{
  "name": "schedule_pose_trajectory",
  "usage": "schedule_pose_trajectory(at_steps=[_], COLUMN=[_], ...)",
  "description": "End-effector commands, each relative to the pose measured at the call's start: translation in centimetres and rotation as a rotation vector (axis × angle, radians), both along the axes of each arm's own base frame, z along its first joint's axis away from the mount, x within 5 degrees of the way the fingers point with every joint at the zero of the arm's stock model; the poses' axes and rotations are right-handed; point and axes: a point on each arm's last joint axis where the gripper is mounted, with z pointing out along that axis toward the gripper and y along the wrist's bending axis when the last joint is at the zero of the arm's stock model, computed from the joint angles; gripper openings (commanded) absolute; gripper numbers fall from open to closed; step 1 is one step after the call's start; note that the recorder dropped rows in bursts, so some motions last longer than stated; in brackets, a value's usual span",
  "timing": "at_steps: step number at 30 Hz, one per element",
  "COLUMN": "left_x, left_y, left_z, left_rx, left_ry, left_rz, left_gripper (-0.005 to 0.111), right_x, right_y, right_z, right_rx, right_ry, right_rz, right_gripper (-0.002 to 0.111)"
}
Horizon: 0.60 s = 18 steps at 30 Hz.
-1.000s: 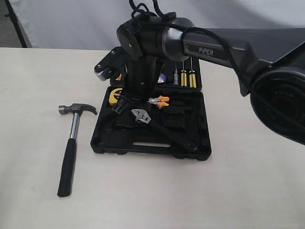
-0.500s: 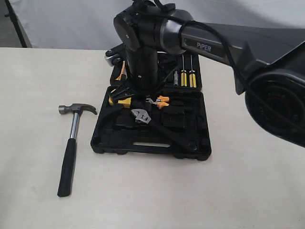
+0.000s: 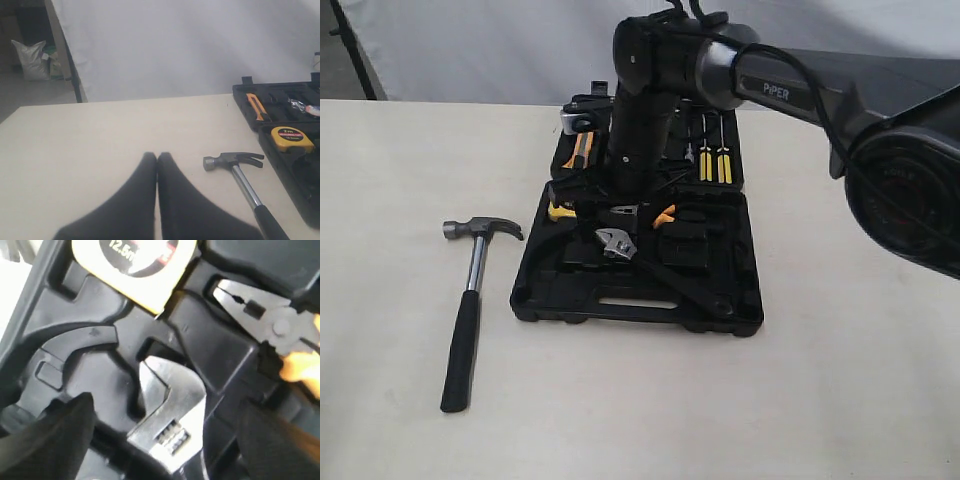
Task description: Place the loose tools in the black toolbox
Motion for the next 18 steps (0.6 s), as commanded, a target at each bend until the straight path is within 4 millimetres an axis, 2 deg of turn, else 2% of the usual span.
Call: schedule_pose_trajectory(at_steps=[1,8,10,12,17,18], left_x=[-0.2,-0.2,-0.2,-0.2,-0.2,-0.2], left_y=[0.0,0.0,0.0,0.0,0.0,0.0], left_z=[-0.1,-0.1,-0.1,-0.1,-0.1,-0.1], left_rx=[-0.027,-0.027,-0.027,-0.027,-0.027,-0.027], left_ry=[-0.005,-0.005,-0.005,-0.005,-0.005,-0.005], left_rz=[0.001,0.001,0.001,0.001,0.001,0.001], left_gripper=[0.001,0.001,0.001,0.001,0.001,0.001], right_x=[0.5,0.3,0.3,0.3,0.3,0.3], right_y=[-0.1,-0.4,-0.5,-0.5,-0.5,-0.5], right_z=[-0.5,-2.2,-2.5,-2.5,-1.6,-1.2], right_rx=[0.005,-0.046,-0.060,-0.061,-0.056,-0.053], right_ry=[-0.033,0.024,0.032,0.029,0.011,0.005], right_rz=[0.032,0.045,0.049,0.049,0.051,0.055], right_gripper=[0.073,0.073,0.068,0.052,0.000,0.000])
